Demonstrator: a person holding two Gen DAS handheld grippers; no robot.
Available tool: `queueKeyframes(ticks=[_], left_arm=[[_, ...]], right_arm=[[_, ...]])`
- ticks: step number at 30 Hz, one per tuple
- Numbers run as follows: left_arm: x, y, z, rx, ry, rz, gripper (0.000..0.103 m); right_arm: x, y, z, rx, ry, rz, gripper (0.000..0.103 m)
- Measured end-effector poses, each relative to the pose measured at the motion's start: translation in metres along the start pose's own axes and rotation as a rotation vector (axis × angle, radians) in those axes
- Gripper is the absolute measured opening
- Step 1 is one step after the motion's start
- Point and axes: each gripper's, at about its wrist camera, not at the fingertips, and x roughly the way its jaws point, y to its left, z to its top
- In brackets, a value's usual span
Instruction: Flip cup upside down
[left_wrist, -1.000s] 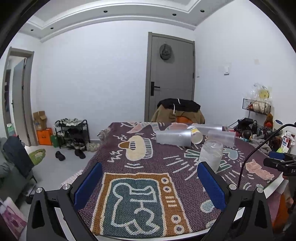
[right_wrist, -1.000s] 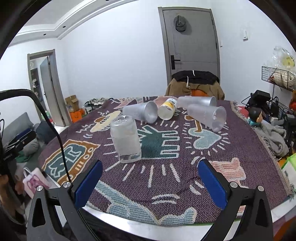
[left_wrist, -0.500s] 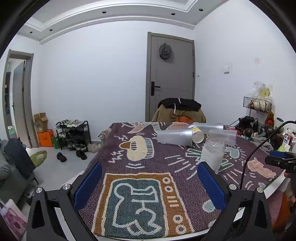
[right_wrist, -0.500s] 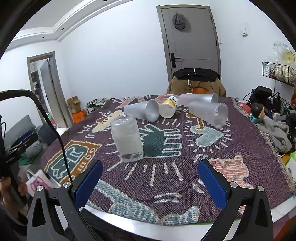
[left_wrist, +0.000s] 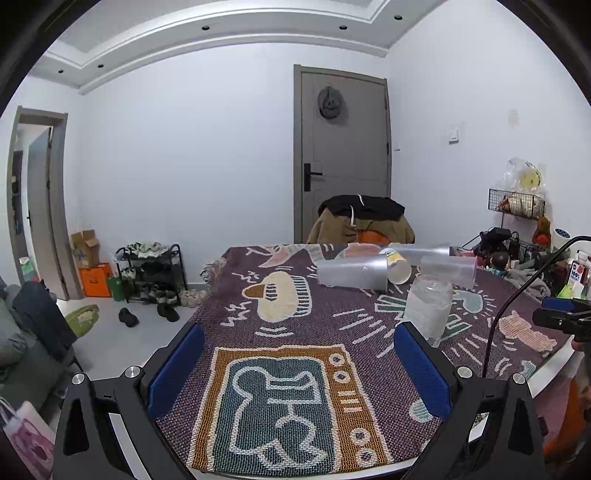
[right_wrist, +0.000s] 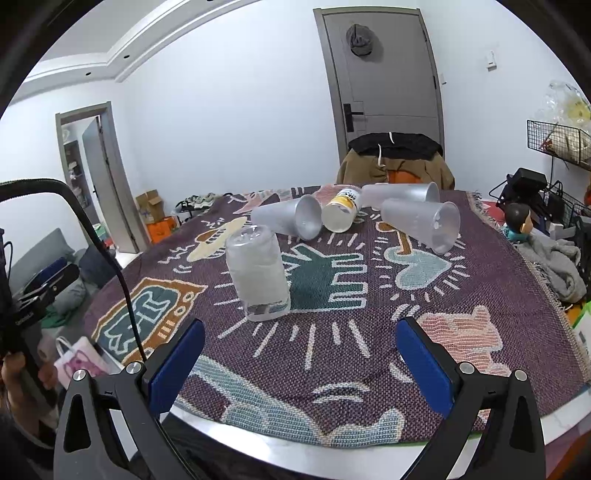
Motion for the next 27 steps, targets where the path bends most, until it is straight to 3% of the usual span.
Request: queueKeyframes(ticks=[27], left_arm=[[0.0026,0.0031,0.0000,-0.015,0.008,-0.012,0.103]], right_arm=[[-0.0002,-0.0009,-0.0001,-0.003,0.001,-0.002,0.103]])
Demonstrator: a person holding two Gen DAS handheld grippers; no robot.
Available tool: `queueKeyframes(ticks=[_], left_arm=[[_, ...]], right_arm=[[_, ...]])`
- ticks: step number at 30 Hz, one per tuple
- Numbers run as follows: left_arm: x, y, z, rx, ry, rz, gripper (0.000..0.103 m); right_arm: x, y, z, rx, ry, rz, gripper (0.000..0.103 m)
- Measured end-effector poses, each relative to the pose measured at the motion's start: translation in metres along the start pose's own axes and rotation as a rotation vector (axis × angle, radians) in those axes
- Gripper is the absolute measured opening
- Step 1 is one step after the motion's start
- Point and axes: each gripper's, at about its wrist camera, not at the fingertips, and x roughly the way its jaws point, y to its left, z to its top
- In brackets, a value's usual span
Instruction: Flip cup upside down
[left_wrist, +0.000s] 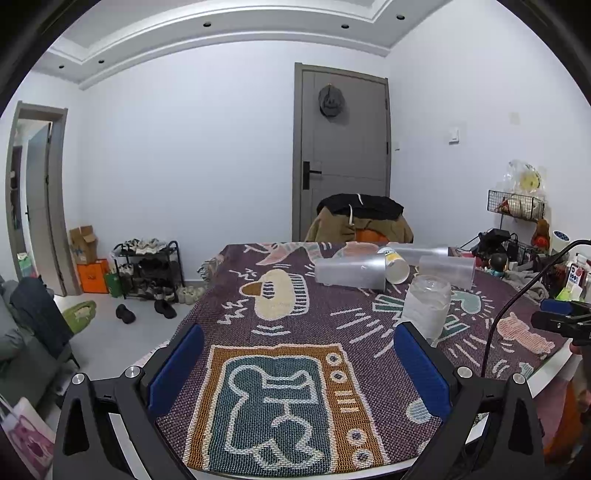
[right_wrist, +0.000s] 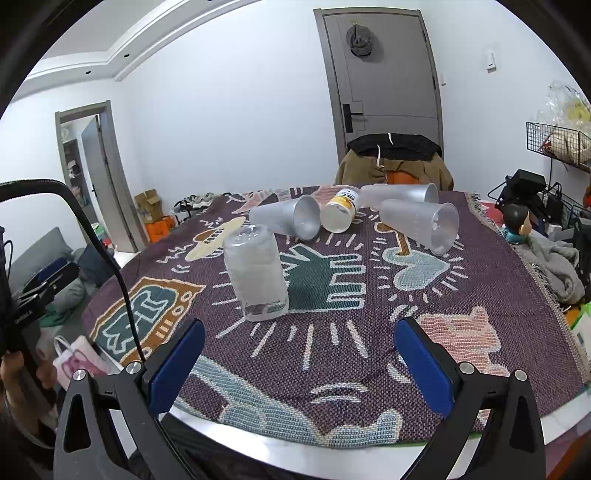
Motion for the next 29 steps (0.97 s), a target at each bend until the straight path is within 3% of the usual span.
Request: queueKeyframes(ticks=[29], left_arm=[[0.001,-0.011,0.003,0.010,-0.010,-0.037,0.103]], right_arm=[[-0.003,-0.005,0.002,-0.005,-0.019,-0.024,0.103]])
